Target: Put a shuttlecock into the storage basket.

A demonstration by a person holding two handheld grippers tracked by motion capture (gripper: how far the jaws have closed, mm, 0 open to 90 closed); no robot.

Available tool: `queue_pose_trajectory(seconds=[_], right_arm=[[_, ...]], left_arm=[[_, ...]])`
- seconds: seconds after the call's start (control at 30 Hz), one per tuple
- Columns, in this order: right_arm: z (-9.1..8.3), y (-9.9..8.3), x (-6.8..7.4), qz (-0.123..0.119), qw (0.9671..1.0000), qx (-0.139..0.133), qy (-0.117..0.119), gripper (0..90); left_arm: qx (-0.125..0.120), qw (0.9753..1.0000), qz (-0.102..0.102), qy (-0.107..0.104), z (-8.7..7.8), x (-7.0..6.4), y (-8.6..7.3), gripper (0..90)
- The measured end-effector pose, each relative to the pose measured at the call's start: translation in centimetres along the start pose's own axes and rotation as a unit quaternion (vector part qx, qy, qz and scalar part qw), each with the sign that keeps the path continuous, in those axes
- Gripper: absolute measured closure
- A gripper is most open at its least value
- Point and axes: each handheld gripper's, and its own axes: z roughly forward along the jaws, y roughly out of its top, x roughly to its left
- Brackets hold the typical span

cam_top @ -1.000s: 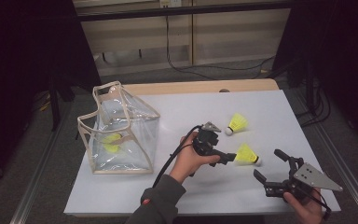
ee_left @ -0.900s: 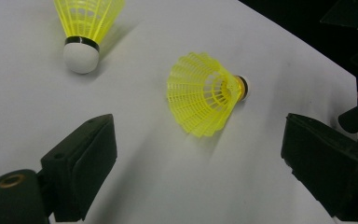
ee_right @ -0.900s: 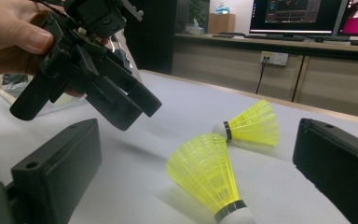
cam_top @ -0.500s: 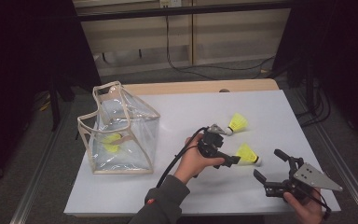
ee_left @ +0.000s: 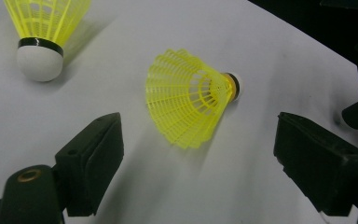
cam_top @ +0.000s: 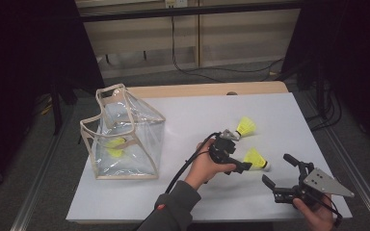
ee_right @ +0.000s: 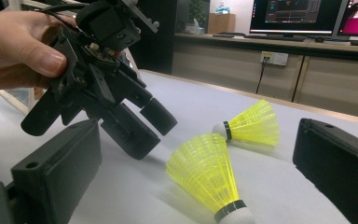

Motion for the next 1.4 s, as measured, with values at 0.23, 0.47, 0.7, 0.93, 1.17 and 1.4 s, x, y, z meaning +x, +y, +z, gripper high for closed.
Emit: queue_pose_trajectory(seconds=[0.23, 0.47, 0.7, 0.93, 1.17, 1.4], right_arm=[[0.0, 0.0, 0.0, 0.000, 1.0000, 0.001, 0.000, 0.9], [-0.1, 0.0, 0.0, 0.000, 1.0000, 0.000, 0.001, 0.9], [-0.1, 0.0, 0.0, 0.000, 1.0000, 0.001, 0.000, 0.9], [-0.1, 0.0, 0.0, 0.000, 1.0000, 0.001, 0.000, 0.9], [-0.1, 0.0, 0.0, 0.001, 1.0000, 0.001, 0.000, 0.9], [-0.1, 0.0, -0.1, -0.001, 1.0000, 0.001, -0.001, 0.9]], left_arm=[[0.007, 1.0000, 0.003, -0.007, 0.6, -0.2, 0.0, 19.8], [0.012, 0.9998, 0.013, -0.005, 1.2, 0.0, 0.1, 23.9], [0.010, 0.9997, 0.023, -0.004, 1.9, 0.1, 0.1, 30.6], [0.007, 0.9994, 0.029, -0.016, 2.4, 0.0, 0.3, 34.9], [0.007, 0.9992, 0.029, -0.025, 3.1, 0.0, 0.3, 42.9], [0.009, 0.9986, 0.039, -0.034, 3.4, 0.0, 0.4, 50.7]])
